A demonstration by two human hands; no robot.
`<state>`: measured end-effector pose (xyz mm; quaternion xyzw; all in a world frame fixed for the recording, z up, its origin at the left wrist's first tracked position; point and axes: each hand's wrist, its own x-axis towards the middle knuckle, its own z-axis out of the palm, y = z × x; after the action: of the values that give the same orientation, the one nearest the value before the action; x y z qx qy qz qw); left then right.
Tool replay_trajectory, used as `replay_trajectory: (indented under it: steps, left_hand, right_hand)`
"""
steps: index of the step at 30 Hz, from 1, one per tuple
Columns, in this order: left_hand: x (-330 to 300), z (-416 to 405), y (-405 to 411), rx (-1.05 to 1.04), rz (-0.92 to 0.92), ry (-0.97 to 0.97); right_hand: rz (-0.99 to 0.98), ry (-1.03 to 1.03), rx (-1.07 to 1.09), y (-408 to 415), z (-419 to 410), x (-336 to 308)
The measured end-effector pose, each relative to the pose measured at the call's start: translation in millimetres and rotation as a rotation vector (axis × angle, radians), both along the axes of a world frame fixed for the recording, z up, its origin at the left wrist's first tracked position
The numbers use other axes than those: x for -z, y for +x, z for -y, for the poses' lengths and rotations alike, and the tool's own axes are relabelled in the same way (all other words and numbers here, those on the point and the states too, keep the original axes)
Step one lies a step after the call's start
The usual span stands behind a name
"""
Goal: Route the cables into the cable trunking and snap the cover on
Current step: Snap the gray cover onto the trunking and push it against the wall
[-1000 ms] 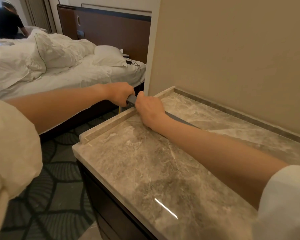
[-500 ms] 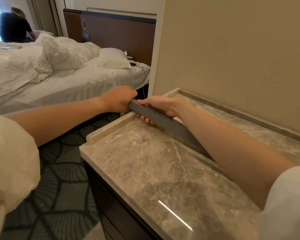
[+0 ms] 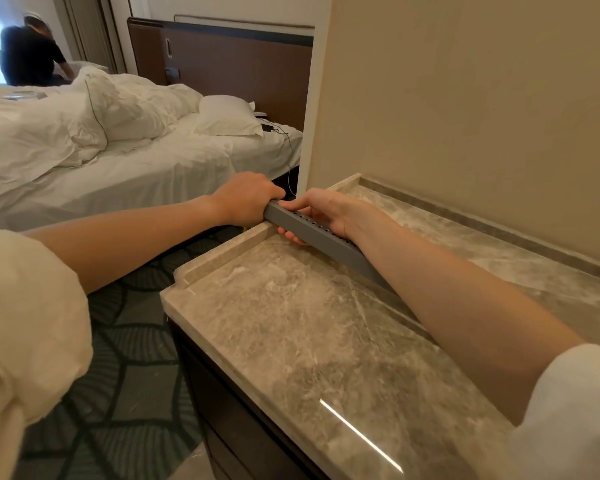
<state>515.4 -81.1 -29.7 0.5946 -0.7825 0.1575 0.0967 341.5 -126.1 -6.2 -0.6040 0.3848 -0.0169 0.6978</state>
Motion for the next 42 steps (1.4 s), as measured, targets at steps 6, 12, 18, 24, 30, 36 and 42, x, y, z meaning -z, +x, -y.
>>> replay_trajectory:
  steps: [6, 12, 18, 24, 30, 36, 42]
  left_hand:
    - [-2.4, -0.2, -2.0, -0.014, 0.038, -0.022]
    - [-0.6, -0.1, -3.0, -0.042, 0.038, -0.036]
    - [-3.1, -0.6, -2.1, -0.047, 0.048, 0.019]
    - [-11.3, -7.4, 1.1, -0.018, 0.03, 0.151]
    - [-30.7, -26.8, 8.2, 0.079, -0.152, 0.151]
    - [-47.6, -38.9, 1.5, 0.087, -0.198, 0.21]
    - [-59.2, -38.9, -8.9, 0.076, -0.126, 0.277]
  right_hand:
    - [-0.011, -0.022, 0.015, -0.9, -3.0, -1.3]
    - [-0.157, -0.262, -0.083, 0.2, -13.9, -5.6]
    - [-0.144, -0.776, -0.25, -6.3, -25.3, 0.8]
    - [-0.317, -1.211, -0.328, 2.1, -31.6, 4.2]
    - [-0.386, -1.285, -0.363, 2.4, -35.2, 2.9]
    - [-0.432, -1.358, -0.391, 0.5, -43.1, -0.1]
    - [-0.472, -1.435, -0.251, -1.1, -45.1, 7.0]
